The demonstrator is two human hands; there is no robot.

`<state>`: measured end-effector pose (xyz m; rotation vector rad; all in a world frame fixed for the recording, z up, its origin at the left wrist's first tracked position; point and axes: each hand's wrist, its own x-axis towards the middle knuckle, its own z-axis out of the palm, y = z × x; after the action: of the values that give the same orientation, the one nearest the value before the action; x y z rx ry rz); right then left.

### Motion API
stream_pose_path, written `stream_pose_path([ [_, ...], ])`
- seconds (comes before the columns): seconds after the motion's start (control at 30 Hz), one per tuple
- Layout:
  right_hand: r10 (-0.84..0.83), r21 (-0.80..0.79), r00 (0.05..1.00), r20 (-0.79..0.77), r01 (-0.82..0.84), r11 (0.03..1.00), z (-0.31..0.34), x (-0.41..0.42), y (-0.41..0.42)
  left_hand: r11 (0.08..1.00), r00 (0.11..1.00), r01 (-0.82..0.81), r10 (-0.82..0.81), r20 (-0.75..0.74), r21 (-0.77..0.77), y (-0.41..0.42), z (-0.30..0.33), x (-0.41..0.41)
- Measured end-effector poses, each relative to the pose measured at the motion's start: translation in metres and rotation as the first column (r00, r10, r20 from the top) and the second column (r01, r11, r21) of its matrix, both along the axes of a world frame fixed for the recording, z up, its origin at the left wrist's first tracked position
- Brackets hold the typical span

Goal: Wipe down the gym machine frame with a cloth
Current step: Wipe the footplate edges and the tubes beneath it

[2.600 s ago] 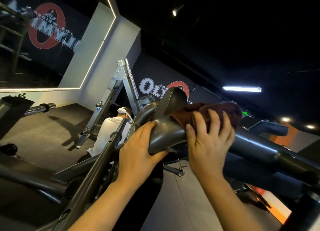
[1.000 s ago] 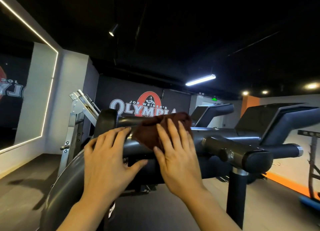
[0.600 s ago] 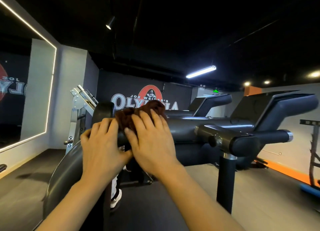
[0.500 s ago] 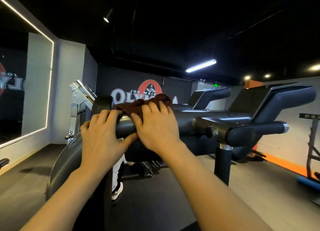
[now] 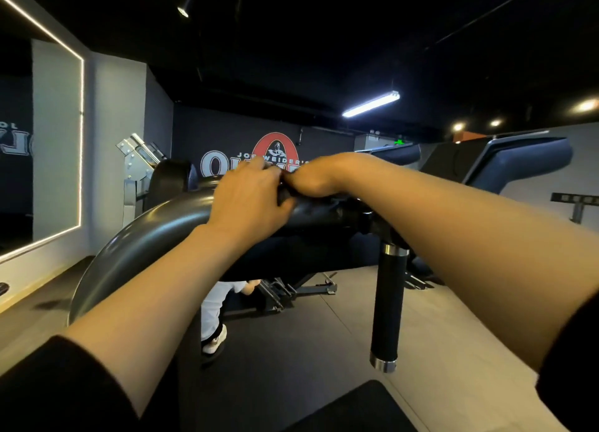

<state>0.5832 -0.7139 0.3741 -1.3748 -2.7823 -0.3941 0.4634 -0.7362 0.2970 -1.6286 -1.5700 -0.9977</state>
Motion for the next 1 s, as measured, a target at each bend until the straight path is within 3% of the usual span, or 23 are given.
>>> stream_pose_path([
  [0.1,-0.036,-0.052,0.995,-0.097,0.031,0.998,0.0,0.013,0.016,0.997,0.998,-0.051,0.048,-0.044,-0.066,0.015,0.0,0.015],
  [0.3,0.002,-0.268,0.939,-0.344,-0.1,0.958,0.003,0.019,0.017,0.995,0.995,-0.103,0.103,0.019,0.01,0.021,0.002,0.024],
  [0.47,-0.049,-0.204,0.964,-0.26,-0.005,0.979,0.014,0.05,0.026,0.989,0.991,-0.121,0.126,-0.052,0.085,0.021,-0.005,0.019],
  [0.53,-0.095,-0.249,0.966,-0.242,0.033,0.968,0.013,0.058,0.028,0.987,0.987,-0.141,0.146,-0.066,0.072,0.021,-0.005,0.02],
  [0.8,0.059,-0.371,0.91,-0.411,-0.226,0.901,0.003,0.041,0.026,0.986,0.987,-0.159,0.159,0.003,0.046,0.024,-0.002,0.021],
  [1.0,-0.031,-0.306,0.925,-0.378,-0.093,0.948,0.008,0.089,0.04,0.985,0.984,-0.172,0.172,0.041,-0.003,0.024,-0.003,0.024],
])
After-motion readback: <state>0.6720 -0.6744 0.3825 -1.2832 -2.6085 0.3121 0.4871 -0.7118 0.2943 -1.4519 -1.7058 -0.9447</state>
